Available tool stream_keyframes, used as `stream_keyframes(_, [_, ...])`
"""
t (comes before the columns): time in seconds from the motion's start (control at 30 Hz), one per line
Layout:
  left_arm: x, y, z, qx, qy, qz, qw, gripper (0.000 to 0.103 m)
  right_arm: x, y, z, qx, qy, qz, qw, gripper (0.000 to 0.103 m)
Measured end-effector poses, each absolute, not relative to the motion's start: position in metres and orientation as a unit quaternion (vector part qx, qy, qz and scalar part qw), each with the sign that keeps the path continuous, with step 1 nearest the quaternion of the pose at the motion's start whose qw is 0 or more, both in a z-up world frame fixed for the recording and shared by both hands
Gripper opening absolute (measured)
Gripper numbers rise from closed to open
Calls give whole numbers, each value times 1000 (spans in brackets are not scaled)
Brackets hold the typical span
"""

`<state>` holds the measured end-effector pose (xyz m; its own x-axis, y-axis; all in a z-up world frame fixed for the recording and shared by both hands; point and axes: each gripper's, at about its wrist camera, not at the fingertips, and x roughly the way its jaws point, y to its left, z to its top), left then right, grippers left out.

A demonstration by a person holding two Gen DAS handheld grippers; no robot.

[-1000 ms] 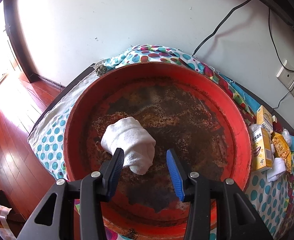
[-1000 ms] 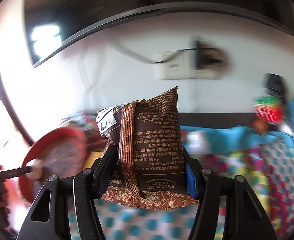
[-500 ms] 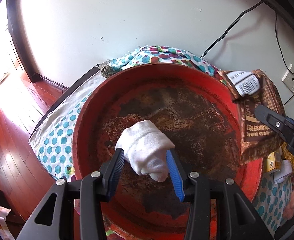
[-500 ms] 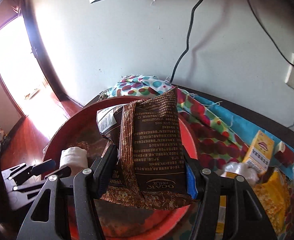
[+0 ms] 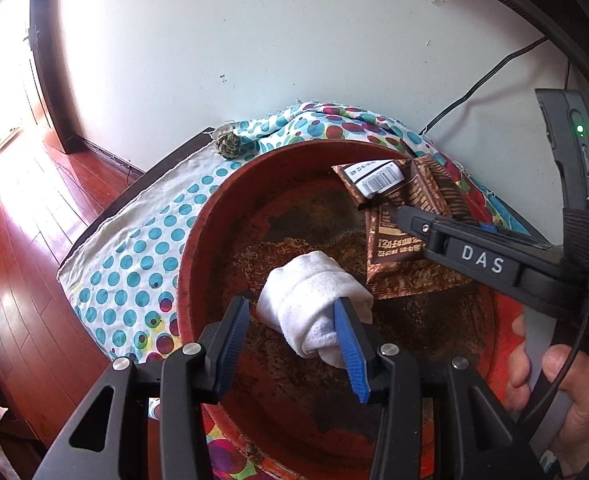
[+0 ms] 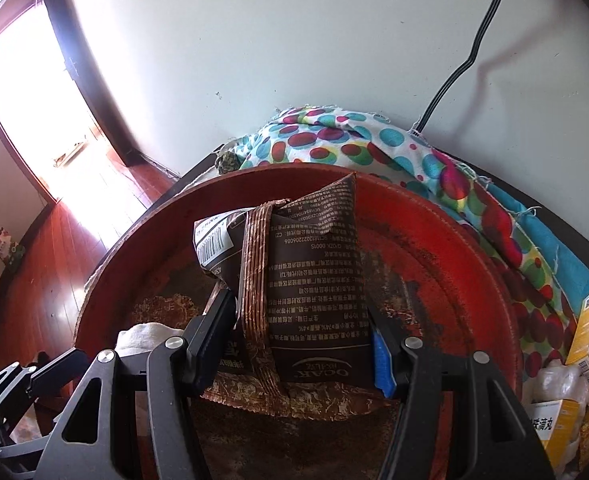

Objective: Organize objects
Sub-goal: 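Lower the brown coffee packet into the red tray and release with the right gripper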

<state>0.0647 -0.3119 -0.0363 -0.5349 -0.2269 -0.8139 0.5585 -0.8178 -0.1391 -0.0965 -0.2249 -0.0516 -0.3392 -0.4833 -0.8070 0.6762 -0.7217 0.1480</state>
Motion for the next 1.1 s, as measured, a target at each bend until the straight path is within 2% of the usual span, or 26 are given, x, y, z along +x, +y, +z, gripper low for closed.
stream_keyframes(0.5, [64, -311, -38, 424, 190, -854, 234, 45, -99, -233, -66, 460, 136, -806, 346, 61])
stream_keyframes(0.57, [63, -311, -37, 423, 189, -854, 236, 45, -98, -230, -61, 446, 131, -815, 345, 73])
stream_keyframes(0.7, [63, -307, -35, 420, 184, -857, 235, 45, -92, -216, -44, 420, 132, -828, 346, 76])
stream_keyframes(0.87, [60, -298, -31, 419, 174, -861, 231, 45, -71, -158, -21, 380, 125, -851, 341, 79])
stream_keyframes(1.1, [42, -251, -18, 424, 125, -874, 203, 45, -46, -47, -8, 329, 132, -891, 285, 80])
